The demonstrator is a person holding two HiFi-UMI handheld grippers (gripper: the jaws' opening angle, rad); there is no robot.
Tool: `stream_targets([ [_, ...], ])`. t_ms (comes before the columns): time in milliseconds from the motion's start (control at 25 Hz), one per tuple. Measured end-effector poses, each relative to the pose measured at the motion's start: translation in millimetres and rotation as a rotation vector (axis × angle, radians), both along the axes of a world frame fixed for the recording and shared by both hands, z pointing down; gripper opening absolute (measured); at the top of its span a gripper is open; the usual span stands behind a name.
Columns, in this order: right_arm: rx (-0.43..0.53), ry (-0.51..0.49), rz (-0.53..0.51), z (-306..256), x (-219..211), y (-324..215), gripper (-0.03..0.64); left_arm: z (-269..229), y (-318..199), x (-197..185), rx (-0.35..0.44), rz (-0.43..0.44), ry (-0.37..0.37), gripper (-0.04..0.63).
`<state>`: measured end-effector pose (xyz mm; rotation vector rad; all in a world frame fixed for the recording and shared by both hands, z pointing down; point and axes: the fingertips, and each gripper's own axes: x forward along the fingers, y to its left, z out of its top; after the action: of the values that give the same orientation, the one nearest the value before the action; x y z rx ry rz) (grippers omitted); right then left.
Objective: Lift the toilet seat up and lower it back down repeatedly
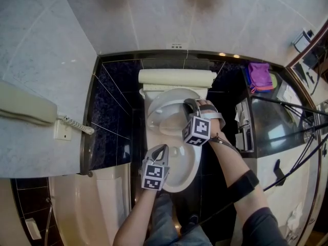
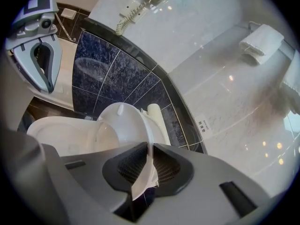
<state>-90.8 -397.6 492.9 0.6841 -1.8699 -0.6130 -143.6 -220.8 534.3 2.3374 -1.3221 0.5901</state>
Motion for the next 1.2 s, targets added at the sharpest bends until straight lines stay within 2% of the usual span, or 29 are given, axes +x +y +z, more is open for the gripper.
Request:
stream_targets([
  [720,0.02,-0.071,-0.061,5.8,6.5,155.7,0.058,27.8,41.9,25.2,-0.052,-0.077,-0.029,-0.009],
  [1200,-0.01,-0.084,-0.136,49.4,10.8,272.5,0.069,58.3,91.6,32.1,-0.056,-0.129,-0.062,-0.009],
])
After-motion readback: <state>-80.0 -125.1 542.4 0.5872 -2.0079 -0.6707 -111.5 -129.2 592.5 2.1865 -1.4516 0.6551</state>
